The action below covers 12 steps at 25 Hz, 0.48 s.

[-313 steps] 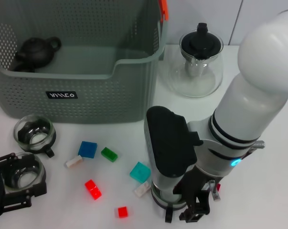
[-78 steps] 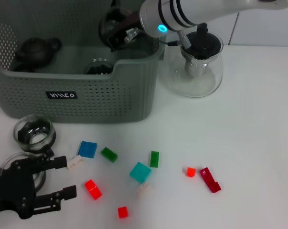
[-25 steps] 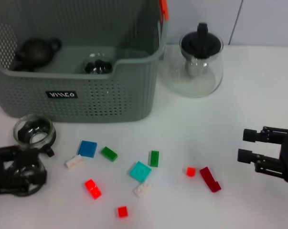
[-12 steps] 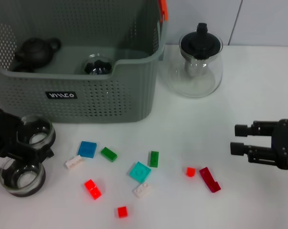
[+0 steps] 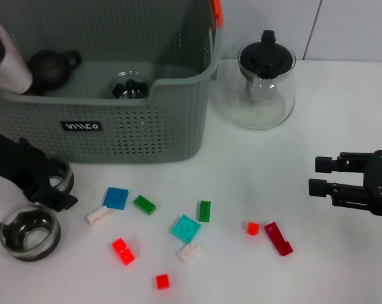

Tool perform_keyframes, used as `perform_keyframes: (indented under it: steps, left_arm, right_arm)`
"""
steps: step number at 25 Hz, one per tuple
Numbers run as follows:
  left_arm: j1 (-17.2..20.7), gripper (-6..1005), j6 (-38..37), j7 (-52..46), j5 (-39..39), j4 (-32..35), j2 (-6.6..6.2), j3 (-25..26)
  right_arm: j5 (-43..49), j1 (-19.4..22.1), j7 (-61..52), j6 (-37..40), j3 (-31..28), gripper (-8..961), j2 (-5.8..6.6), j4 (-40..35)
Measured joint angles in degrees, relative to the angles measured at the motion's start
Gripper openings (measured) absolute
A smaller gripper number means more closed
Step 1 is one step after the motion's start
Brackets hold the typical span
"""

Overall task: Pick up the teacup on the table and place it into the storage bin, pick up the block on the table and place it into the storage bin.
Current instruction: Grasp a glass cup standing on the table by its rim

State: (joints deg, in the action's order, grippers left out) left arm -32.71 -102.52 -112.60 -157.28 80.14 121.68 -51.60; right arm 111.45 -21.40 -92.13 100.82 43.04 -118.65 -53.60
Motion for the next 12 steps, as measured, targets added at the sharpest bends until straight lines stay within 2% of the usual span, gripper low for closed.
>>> perform_keyframes:
  steps: [4,7,12]
  left_arm:
    - [-1.0,775,5.3,-5.7,-4.6,-2.1,1.84,-0.6]
    - [-1.6,774,6.9,-10.0,-6.1,-3.3,2.24,-1.1]
    - [-2.7,772,8.7,-19.4,-6.4,-5.6,1.4,-2.8]
  right_arm:
    - [0.1,0.0,-0.1,0.0,-0.2,583,-0.02,0.0]
    - [0.1,-0.1,-0.1,-0.1,-0.2,583,-0.1,0.1]
    - [0.1,-0.2,-0.7,-0.1,-0.2,583,-0.15,0.1]
